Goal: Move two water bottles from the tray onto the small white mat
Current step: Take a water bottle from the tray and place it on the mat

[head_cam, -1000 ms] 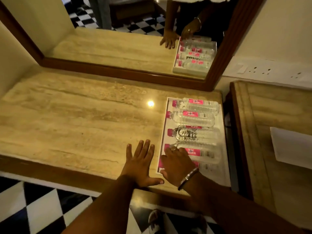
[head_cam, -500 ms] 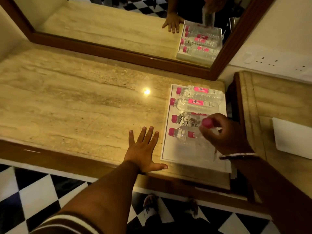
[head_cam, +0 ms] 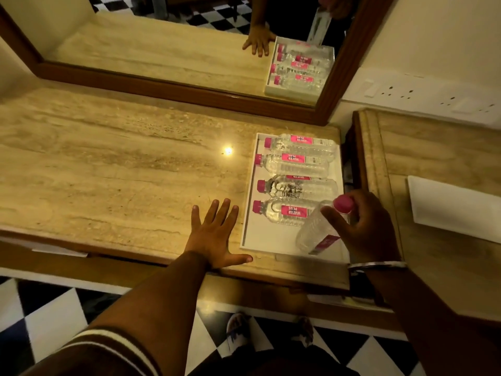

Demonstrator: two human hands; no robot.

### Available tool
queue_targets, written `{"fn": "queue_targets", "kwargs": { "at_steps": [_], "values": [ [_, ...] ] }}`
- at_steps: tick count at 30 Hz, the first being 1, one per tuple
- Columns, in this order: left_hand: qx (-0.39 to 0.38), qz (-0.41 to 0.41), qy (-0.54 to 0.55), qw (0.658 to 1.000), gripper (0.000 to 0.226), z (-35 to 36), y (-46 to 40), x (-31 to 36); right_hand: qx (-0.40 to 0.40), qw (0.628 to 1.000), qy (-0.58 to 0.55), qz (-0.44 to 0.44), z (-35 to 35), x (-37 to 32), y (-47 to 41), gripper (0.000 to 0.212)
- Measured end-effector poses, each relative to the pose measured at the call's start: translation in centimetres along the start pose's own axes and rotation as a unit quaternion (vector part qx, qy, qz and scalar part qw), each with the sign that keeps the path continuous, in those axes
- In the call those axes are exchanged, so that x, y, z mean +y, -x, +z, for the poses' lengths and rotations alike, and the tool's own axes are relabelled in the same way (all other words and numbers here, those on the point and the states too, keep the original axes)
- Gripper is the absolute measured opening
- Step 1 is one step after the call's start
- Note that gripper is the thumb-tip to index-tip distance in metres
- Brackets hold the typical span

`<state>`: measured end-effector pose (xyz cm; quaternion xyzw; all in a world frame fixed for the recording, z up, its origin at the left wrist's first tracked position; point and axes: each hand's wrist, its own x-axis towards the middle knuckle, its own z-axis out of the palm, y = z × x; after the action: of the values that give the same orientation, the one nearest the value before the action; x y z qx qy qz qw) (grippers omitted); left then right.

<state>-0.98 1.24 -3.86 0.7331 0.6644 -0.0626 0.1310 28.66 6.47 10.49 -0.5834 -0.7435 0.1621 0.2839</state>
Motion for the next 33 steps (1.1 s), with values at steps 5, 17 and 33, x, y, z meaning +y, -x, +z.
{"fn": "queue_targets", "kwargs": {
  "at_steps": [5,17,33],
  "values": [
    [-0.032,-0.013,0.001,0.999,0.132,-0.6,0.0,0.5,0.035,0.999,-0.023,0.01,-0.5,0.6,1.3,0.045],
    [0.07,-0.061,0.036,0.995,0.142,-5.7,-0.1,6.3,0.14,0.972,-0.186,-0.026,-10.5,3.4,0.2,0.038],
    [0.074,-0.042,0.123,0.989,0.141,-8.0,-5.4,37.9,0.12,0.978,-0.159,-0.06,-26.4,17.7,-3.2,0.043]
  ]
}}
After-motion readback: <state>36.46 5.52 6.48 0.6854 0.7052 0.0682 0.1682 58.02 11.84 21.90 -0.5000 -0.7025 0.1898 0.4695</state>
